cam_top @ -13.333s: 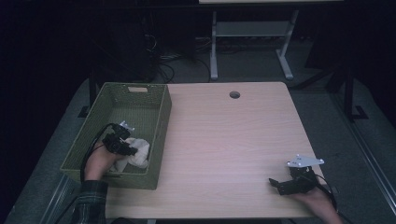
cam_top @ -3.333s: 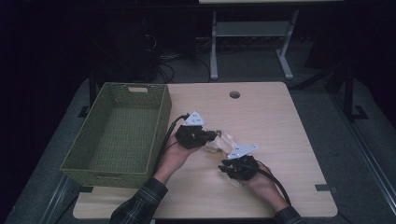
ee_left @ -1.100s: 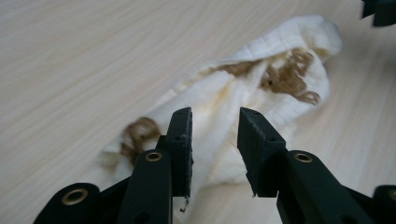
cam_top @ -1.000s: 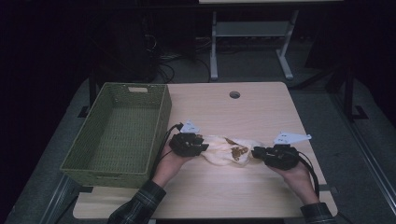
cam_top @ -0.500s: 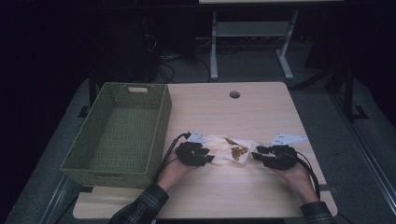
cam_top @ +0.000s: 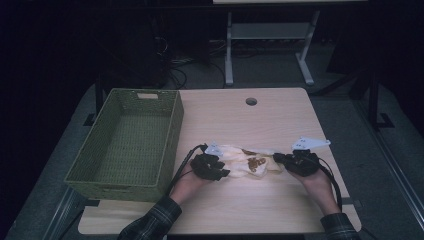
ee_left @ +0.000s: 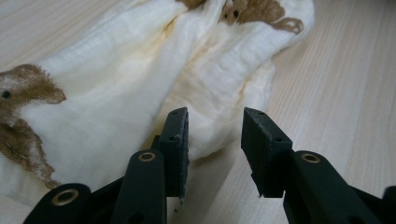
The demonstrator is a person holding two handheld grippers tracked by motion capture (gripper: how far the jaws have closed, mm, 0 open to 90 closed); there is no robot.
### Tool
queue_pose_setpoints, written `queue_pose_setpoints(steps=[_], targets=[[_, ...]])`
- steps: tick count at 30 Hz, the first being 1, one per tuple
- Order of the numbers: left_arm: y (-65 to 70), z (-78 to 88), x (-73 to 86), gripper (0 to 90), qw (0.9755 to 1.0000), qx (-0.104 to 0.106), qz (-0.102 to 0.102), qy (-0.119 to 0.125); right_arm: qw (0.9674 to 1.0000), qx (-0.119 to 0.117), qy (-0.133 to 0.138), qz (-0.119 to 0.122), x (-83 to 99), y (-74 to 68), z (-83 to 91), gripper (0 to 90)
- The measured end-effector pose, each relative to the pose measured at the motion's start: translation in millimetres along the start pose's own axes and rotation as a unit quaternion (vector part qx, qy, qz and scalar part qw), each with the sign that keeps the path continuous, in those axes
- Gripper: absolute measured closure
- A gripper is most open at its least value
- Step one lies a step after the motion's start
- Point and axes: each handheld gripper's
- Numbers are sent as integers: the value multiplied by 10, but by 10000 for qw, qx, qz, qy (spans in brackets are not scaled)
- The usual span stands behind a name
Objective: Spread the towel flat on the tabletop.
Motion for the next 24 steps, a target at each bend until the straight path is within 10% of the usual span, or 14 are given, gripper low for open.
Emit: queue_pose_setpoints(steps=[10,24], targets=[[1,-30,11,603,10000,1,19,-18,9991,171,299,-250,-205,339,-21,879],[-1,-32,13,604,10000,4,14,-22,9958,704,-130,-575,-308,907,-325,880]])
Point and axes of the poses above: each handheld gripper's, and its own axes: z roughly backward along the jaws, x roughly out of its underside, y roughly to its right, and after that the axes turned 10 degrees about z, right-handed
